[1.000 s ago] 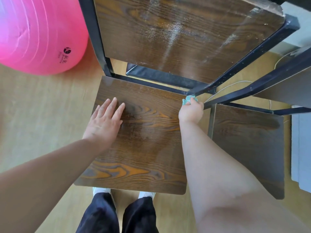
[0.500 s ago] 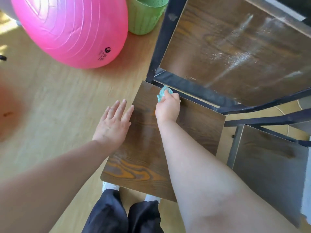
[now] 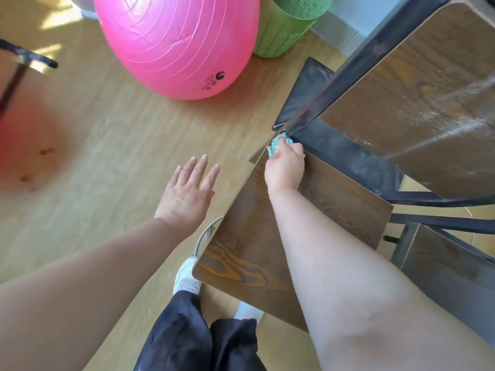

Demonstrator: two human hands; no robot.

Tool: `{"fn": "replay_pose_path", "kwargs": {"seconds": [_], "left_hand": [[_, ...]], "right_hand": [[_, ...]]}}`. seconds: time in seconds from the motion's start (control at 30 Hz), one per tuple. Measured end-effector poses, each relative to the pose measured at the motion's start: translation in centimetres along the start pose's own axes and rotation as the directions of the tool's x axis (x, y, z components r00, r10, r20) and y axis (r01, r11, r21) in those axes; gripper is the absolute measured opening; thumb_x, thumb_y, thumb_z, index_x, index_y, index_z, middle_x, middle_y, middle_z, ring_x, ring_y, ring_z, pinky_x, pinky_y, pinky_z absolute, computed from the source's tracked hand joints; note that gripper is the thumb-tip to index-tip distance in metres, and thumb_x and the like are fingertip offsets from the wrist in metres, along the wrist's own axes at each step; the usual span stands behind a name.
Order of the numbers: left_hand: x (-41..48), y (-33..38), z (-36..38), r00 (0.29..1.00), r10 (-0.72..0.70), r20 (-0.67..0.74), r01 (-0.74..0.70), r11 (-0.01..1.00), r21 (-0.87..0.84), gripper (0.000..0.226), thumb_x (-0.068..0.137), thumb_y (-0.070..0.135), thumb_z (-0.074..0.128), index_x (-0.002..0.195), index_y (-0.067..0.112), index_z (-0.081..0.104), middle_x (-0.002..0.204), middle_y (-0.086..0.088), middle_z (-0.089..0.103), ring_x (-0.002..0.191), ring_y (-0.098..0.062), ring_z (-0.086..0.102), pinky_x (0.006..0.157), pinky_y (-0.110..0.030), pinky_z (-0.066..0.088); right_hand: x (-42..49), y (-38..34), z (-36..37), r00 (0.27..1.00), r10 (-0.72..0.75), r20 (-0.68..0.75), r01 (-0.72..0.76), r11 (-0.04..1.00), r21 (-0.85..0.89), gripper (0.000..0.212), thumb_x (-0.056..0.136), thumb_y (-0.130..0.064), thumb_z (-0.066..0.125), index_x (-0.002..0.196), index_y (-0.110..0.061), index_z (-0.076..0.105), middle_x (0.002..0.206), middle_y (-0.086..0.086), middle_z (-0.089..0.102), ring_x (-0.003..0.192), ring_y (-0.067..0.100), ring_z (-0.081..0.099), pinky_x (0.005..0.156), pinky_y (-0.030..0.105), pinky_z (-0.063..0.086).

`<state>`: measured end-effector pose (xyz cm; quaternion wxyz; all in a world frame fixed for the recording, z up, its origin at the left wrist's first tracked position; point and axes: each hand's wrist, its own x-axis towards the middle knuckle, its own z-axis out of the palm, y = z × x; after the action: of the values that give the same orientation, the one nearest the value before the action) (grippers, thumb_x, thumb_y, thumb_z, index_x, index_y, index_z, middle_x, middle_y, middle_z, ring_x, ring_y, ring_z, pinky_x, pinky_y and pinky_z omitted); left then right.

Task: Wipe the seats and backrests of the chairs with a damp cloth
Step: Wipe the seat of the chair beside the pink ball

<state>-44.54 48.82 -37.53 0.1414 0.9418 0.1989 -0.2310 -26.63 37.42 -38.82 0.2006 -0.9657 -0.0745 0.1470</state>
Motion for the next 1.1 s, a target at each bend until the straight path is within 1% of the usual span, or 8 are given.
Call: {"fn": "replay_pose_path", "kwargs": {"seconds": [0.13,0.3,0.47,0.7,0.83,0.93,1.0,1.1], "left_hand": [[-0.7,0.0,0.4,1.000,0.010,0.011,-0.010,1.000,-0.014,0.057,0.109,0.033,0.020,0.158,0.024,-0.007,0.166,-0.007,-0.013,0.152,-0.027,-0.014,0.124,-0.044,-0.002],[-1.4,0.2,0.5,1.000,0.024,0.011,-0.024,0.999,-0.023,0.057,0.109,0.032,0.021,0.159,0.024,-0.006,0.166,-0.007,-0.012,0.152,-0.027,-0.014,0.124,-0.044,-0.003],[-2.0,0.1,-0.1,1.000,0.023,-0.021,-0.024,1.000,-0.021,0.057,0.109,0.031,0.023,0.159,0.024,-0.004,0.167,-0.007,-0.010,0.153,-0.027,-0.012,0.124,-0.043,-0.003],[-3.9,-0.4,0.0,0.999,-0.003,-0.034,0.004,1.000,0.007,0.058,0.108,0.030,0.025,0.159,0.023,-0.004,0.167,-0.006,-0.009,0.153,-0.025,-0.010,0.124,-0.042,0.000],[-5.7,-0.9,0.8,0.999,-0.028,-0.027,0.028,0.999,0.016,0.059,0.108,0.030,0.026,0.159,0.023,-0.004,0.167,-0.005,-0.010,0.153,-0.025,-0.010,0.124,-0.041,0.000],[-7.0,-1.0,1.3,0.999,-0.035,-0.034,0.036,0.999,0.006,0.059,0.108,0.029,0.028,0.159,0.022,-0.002,0.167,-0.006,-0.008,0.153,-0.025,-0.009,0.124,-0.042,0.001],[-7.8,-0.9,1.6,0.998,-0.041,-0.039,0.041,0.999,0.004,0.059,0.108,0.030,0.029,0.159,0.022,-0.001,0.167,-0.006,-0.007,0.153,-0.026,-0.009,0.124,-0.042,0.001],[-8.7,-0.6,2.0,0.998,-0.041,-0.045,0.041,0.999,0.006,0.060,0.108,0.029,0.029,0.159,0.022,-0.001,0.167,-0.006,-0.007,0.153,-0.026,-0.008,0.125,-0.042,0.002]], "right_hand": [[0.1,0.0,0.1,0.996,-0.075,0.057,0.075,0.997,0.006,0.041,0.102,-0.012,0.044,0.143,-0.016,0.051,0.128,0.004,0.047,0.115,0.022,0.053,0.095,0.033,0.051],[0.7,0.7,-0.7,0.978,-0.149,0.143,0.161,0.984,-0.078,0.043,0.103,-0.014,0.042,0.147,-0.016,0.045,0.132,0.005,0.046,0.117,0.025,0.052,0.101,0.032,0.046],[-1.1,1.9,-0.4,0.946,-0.230,0.227,0.230,0.973,0.025,0.041,0.101,-0.012,0.052,0.141,-0.017,0.053,0.130,0.005,0.051,0.118,0.024,0.053,0.104,0.035,0.047],[-7.5,3.8,0.4,0.902,-0.331,0.277,0.303,0.943,0.140,0.037,0.093,-0.015,0.067,0.131,-0.015,0.064,0.119,0.002,0.057,0.109,0.015,0.057,0.092,0.015,0.043],[-11.3,4.9,1.7,0.869,-0.371,0.326,0.324,0.926,0.192,0.037,0.089,-0.018,0.073,0.126,-0.017,0.068,0.103,-0.004,0.053,0.100,0.019,0.058,0.088,0.018,0.042],[-14.5,5.7,2.5,0.825,-0.446,0.347,0.404,0.895,0.189,0.037,0.088,-0.017,0.073,0.125,-0.017,0.068,0.101,0.001,0.056,0.097,0.019,0.056,0.090,0.023,0.044],[-16.6,6.2,2.9,0.794,-0.485,0.367,0.438,0.874,0.209,0.035,0.089,-0.016,0.071,0.124,-0.016,0.069,0.099,0.001,0.056,0.094,0.015,0.053,0.089,0.022,0.042],[-19.7,6.9,3.2,0.785,-0.453,0.423,0.362,0.889,0.280,0.022,0.091,-0.016,0.069,0.111,-0.009,0.071,0.091,-0.006,0.052,0.086,0.006,0.050,0.080,0.019,0.039]]}}
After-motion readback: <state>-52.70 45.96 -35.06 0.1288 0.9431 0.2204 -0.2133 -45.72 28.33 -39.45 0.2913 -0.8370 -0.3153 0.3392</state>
